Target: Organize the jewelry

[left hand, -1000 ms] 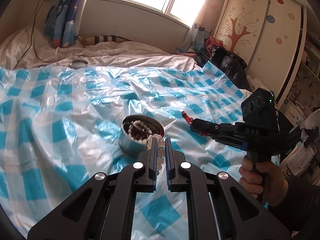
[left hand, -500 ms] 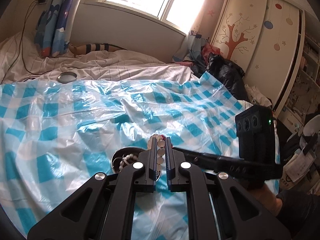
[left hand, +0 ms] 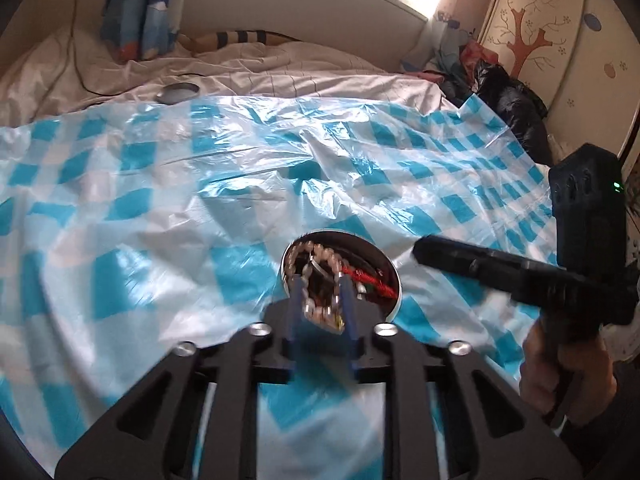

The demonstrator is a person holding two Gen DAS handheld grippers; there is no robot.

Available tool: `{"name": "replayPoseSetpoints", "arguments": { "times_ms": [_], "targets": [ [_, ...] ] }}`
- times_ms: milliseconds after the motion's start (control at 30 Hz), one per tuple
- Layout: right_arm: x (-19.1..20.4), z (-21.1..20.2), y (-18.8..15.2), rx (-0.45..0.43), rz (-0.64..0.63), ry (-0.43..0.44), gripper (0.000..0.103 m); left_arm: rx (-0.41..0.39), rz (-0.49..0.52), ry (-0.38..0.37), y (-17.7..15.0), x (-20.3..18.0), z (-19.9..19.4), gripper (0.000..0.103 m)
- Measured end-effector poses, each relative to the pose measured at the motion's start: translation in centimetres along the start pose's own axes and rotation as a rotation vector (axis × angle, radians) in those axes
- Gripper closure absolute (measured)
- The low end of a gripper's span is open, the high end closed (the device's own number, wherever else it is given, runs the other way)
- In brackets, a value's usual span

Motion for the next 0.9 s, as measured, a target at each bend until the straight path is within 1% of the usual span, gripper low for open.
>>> {"name": "replayPoseSetpoints", "arguments": {
  "times_ms": [33, 67, 100, 133, 200, 233, 333, 433, 533, 600, 633, 667, 733, 767, 800, 833, 867, 900],
  "targets": [
    [0.0, -0.5, -0.3, 0.001, 0.004, -0.004, 0.049, 0.001, 0.007, 0.019, -0.5, 0.0, -0.7, 0.07],
    [-0.2, -1.1, -1.0, 0.005, 0.014, -0.007, 0.048, 0.001, 0.026, 0.048, -1.2, -0.2, -1.7, 0.063],
    [-0.1, -1.4, -1.2, 0.011, 0.025, -0.006, 0.047, 0.004, 0.045, 0.066, -2.0, -0.5, -2.6, 0.061],
    [0.0, -1.8, -1.8, 0.018, 0.037, -0.004, 0.046, 0.011, 0.061, 0.082, -2.8, -0.9, -3.4, 0.061],
    [0.0, -2.8, -3.5, 0.031, 0.056, -0.005, 0.04, 0.028, 0.087, 0.104, -4.4, -1.5, -4.7, 0.056],
    [0.1, -3.2, -4.2, 0.035, 0.057, -0.006, 0.038, 0.035, 0.101, 0.118, -5.1, -1.8, -5.5, 0.055],
    [0.5, -4.8, -7.0, 0.048, 0.074, -0.005, 0.036, 0.056, 0.146, 0.147, -6.9, -3.0, -6.9, 0.055],
    [0.8, -6.4, -9.8, 0.05, 0.075, -0.016, 0.034, 0.064, 0.186, 0.17, -8.7, -4.6, -8.4, 0.051],
    [1.3, -7.4, -12.4, 0.056, 0.028, -0.069, 0.034, 0.065, 0.194, 0.18, -10.6, -5.6, -9.2, 0.048],
    [1.5, -7.8, -13.9, 0.07, -0.003, -0.107, 0.03, 0.076, 0.179, 0.179, -12.0, -5.6, -8.9, 0.047],
    [1.3, -7.6, -14.7, 0.087, -0.022, -0.14, 0.025, 0.092, 0.174, 0.175, -13.4, -5.4, -8.5, 0.047],
    [1.1, -7.1, -16.2, 0.13, -0.063, -0.198, 0.023, 0.107, 0.172, 0.177, -14.4, -5.1, -8.0, 0.047],
    [1.0, -6.6, -18.3, 0.159, -0.14, -0.268, 0.023, 0.161, 0.16, 0.19, -17.5, -3.9, -7.0, 0.047],
    [1.3, -6.7, -19.0, 0.154, -0.202, -0.307, 0.022, 0.155, 0.167, 0.191, -18.6, -3.6, -7.1, 0.047],
    [1.8, -6.9, -19.8, 0.146, -0.283, -0.36, 0.022, 0.12, 0.176, 0.186, -19.1, -3.4, -7.6, 0.047],
    [2.1, -7.3, -20.3, 0.136, -0.324, -0.389, 0.019, 0.104, 0.178, 0.189, -19.6, -3.3, -8.2, 0.047],
    [2.3, -7.8, -20.9, 0.118, -0.344, -0.415, 0.018, 0.103, 0.177, 0.193, -20.0, -3.3, -8.6, 0.047],
    [2.3, -8.2, -21.2, 0.108, -0.341, -0.422, 0.018, 0.1, 0.185, 0.196, -20.4, -3.4, -9.4, 0.047]
  ]
}}
Point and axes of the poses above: each gripper's, at about its wrist camera, not at the fingertips, and z roughly the way its jaws point, x to its left, y to its top, the point moved 10 cm from there along z, roughly the way its jaws point, and after that the axes turned 5 degrees about -y, right-handed, at the moved point
